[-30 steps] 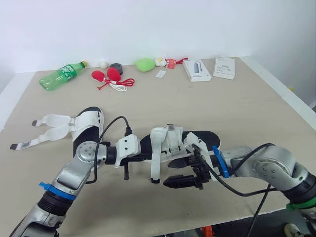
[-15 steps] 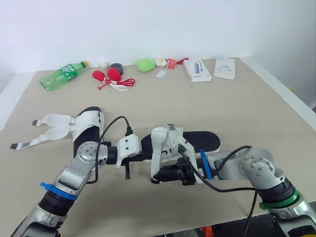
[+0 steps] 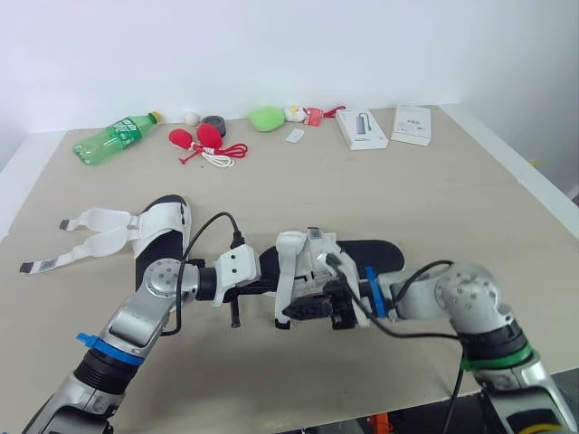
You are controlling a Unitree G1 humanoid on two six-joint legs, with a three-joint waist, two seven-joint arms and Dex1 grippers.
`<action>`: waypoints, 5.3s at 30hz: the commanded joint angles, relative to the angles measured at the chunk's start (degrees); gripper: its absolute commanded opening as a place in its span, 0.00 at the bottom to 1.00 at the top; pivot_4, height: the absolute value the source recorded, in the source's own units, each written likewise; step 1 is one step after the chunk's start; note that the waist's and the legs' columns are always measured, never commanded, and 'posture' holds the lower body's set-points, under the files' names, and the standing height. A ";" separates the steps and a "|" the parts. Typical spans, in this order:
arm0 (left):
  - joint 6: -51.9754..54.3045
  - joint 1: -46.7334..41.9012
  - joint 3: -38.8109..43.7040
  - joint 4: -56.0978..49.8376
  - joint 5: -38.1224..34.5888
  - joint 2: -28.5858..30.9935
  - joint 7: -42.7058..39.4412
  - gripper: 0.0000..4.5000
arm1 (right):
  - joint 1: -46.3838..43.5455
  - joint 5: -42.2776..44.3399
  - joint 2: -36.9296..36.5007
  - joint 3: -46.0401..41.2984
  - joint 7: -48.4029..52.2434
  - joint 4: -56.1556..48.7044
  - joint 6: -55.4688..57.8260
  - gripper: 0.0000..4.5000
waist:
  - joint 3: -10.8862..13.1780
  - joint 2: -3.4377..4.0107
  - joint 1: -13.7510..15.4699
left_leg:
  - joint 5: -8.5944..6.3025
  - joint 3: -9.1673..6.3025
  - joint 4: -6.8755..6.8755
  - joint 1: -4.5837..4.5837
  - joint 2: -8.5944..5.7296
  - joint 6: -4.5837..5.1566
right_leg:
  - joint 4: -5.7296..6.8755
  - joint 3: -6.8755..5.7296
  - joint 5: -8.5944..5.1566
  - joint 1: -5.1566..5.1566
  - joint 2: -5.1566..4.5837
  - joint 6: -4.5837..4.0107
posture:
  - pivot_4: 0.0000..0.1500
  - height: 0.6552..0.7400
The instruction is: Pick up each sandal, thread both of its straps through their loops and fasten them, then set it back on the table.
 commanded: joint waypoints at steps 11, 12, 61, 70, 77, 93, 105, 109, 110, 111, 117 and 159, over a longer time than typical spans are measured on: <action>-2.18 -1.47 -1.05 1.90 1.02 -0.93 -0.35 0.00 | -15.78 -18.10 -1.18 5.99 16.64 15.02 -1.34 0.02 | -0.01 -0.01 0.02 | 0.00 -0.03 -0.07 -0.16 0.00 0.05 | -0.08 -0.02 -0.04 -0.10 0.02 -0.03 | 1.00 1.00; -2.28 -1.50 -1.06 2.00 1.03 -1.01 -0.31 0.00 | -16.29 -19.25 -1.08 6.57 18.01 15.75 -1.53 0.02 | -0.01 -0.01 0.02 | 0.00 -0.02 -0.06 -0.20 -0.01 0.05 | -0.08 -0.01 -0.04 -0.13 0.02 -0.02 | 1.00 1.00; -2.61 -0.65 -1.34 1.58 1.84 -1.46 1.40 0.00 | -14.67 -31.54 -1.57 10.41 29.62 8.80 5.33 0.02 | -0.02 -0.01 0.00 | -0.01 -0.05 -0.11 -0.23 0.00 0.06 | -0.08 -0.06 -0.07 -0.17 0.02 -0.02 | 1.00 1.00; -2.70 -1.04 -1.21 2.01 1.90 -1.36 1.16 0.00 | -16.69 -33.74 0.14 6.76 28.82 8.61 0.18 0.73 | -0.01 -0.01 0.00 | -0.01 -0.05 -0.12 -0.20 0.00 0.07 | -0.08 -0.07 -0.08 -0.17 0.03 -0.04 | 1.00 1.00; -3.01 -1.74 -1.33 2.70 2.02 -1.62 0.96 0.00 | -21.83 -37.98 3.91 4.90 26.69 18.04 -2.34 0.73 | -0.01 -0.01 -0.02 | -0.01 -0.01 -0.12 -0.22 0.00 0.07 | -0.08 -0.05 -0.06 -0.20 0.02 -0.06 | 1.00 1.00; -2.96 -1.60 -1.16 2.57 1.65 -1.40 0.70 0.00 | -14.01 -35.68 6.68 -1.31 21.86 7.42 8.90 0.01 | -0.01 0.00 0.02 | -0.02 -0.06 -0.16 -0.31 0.01 0.07 | -0.08 -0.11 -0.11 -0.25 0.02 -0.06 | 1.00 1.00; -3.22 -1.90 -1.44 2.87 1.92 -1.61 0.45 0.00 | -15.47 -29.81 9.79 -5.57 16.45 6.72 11.71 0.01 | -0.01 0.00 -0.11 | -0.01 -0.06 -0.17 -0.31 0.01 0.07 | -0.08 -0.11 -0.11 -0.25 0.03 -0.07 | 1.00 1.00; -3.42 -2.04 -1.53 3.11 2.08 -1.80 0.65 0.00 | -14.37 -27.95 9.39 -4.87 14.70 5.93 11.71 0.01 | -0.01 -0.01 -0.32 | -0.01 -0.06 -0.17 -0.31 0.00 0.07 | -0.08 -0.10 -0.11 -0.25 0.02 -0.06 | 1.00 1.00; -3.45 -2.04 -1.53 3.13 2.09 -1.82 0.69 0.00 | -14.13 -27.83 9.38 -4.74 14.34 5.61 11.71 0.01 | -0.01 0.00 -0.34 | -0.02 -0.06 -0.17 -0.31 0.00 0.07 | -0.08 -0.10 -0.12 -0.25 0.02 -0.06 | 1.00 1.00; -3.48 -2.04 -1.52 3.14 2.10 -1.84 0.73 0.00 | -13.97 -27.64 9.39 -4.68 14.02 5.33 11.71 0.01 | -0.01 0.00 -0.35 | -0.01 -0.07 -0.17 -0.31 0.00 0.07 | -0.08 -0.10 -0.11 -0.25 0.02 -0.06 | 1.00 1.00; -3.64 -2.04 -1.62 3.19 2.26 -2.10 0.99 0.00 | -13.32 -27.09 9.42 -2.68 14.76 0.86 11.35 0.01 | -0.01 0.00 -0.38 | -0.02 -0.08 -0.18 -0.31 0.01 0.07 | -0.08 -0.11 -0.12 -0.25 0.02 -0.05 | 1.00 1.00; -3.88 -3.08 -1.59 4.59 2.24 -2.55 0.95 0.00 | -11.57 -21.76 -8.01 -6.21 36.10 -2.99 2.63 0.91 | 0.00 -0.02 -0.32 | -0.02 -0.09 -0.15 -0.30 -0.06 0.09 | -0.10 -0.11 -0.13 -0.21 -0.03 0.00 | 1.00 1.00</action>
